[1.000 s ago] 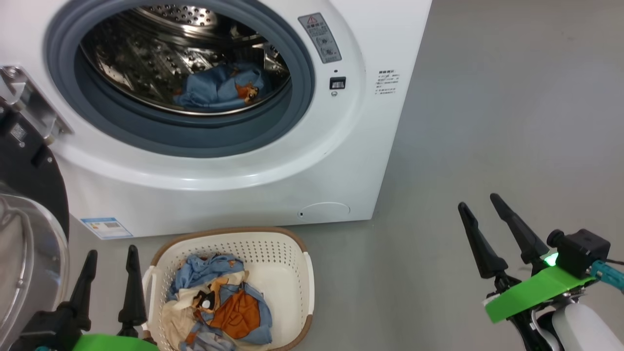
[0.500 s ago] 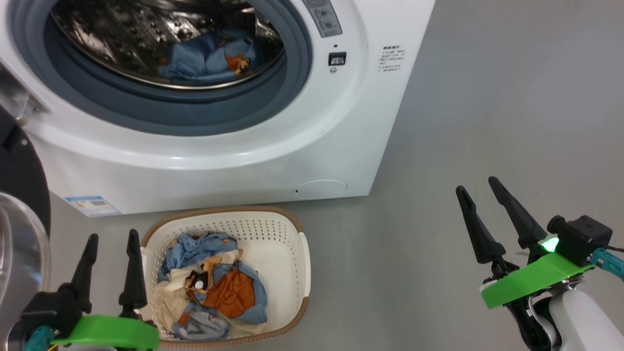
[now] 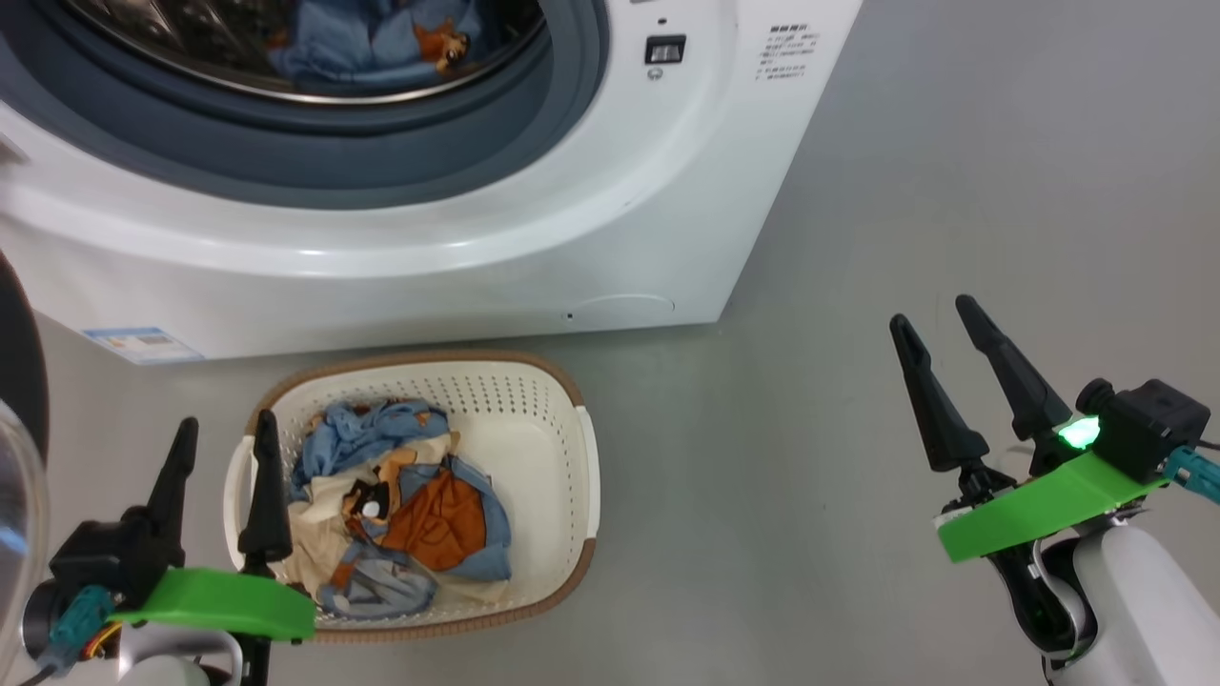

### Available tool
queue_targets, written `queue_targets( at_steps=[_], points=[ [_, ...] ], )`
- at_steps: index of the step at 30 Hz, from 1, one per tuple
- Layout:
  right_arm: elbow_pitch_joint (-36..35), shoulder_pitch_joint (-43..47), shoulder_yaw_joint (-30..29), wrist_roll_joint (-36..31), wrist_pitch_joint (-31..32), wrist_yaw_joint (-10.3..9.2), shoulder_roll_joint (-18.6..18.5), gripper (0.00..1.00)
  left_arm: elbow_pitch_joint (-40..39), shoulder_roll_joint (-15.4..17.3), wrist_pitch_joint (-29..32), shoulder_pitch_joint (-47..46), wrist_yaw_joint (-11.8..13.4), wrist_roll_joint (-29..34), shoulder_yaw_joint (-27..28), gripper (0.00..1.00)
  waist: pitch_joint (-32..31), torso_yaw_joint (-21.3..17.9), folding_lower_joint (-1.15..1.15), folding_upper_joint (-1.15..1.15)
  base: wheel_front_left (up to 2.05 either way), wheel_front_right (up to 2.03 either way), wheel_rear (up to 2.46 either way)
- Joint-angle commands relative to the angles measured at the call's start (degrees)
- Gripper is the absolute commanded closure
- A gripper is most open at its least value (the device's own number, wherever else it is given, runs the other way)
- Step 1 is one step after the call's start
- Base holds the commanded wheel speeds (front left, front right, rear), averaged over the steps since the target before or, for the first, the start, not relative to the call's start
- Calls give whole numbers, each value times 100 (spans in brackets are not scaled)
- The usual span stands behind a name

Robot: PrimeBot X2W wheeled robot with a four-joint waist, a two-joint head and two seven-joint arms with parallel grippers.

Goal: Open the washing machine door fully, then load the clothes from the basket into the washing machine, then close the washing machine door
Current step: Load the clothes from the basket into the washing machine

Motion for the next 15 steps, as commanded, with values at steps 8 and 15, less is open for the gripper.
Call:
queue_targets(
  at_steps=[8, 15],
  points=[
    [-216, -231, 117, -14, -26, 9, -7, 0, 332, 158, -82, -509, -94, -31, 128, 0, 564, -38, 0, 0, 0, 0, 0],
    [-280, -420, 133, -5, -26, 9, 19, 0, 904, 192, -101, -933, -178, -24, 105, 0, 975, -84, 0, 0, 0, 0, 0]
  ],
)
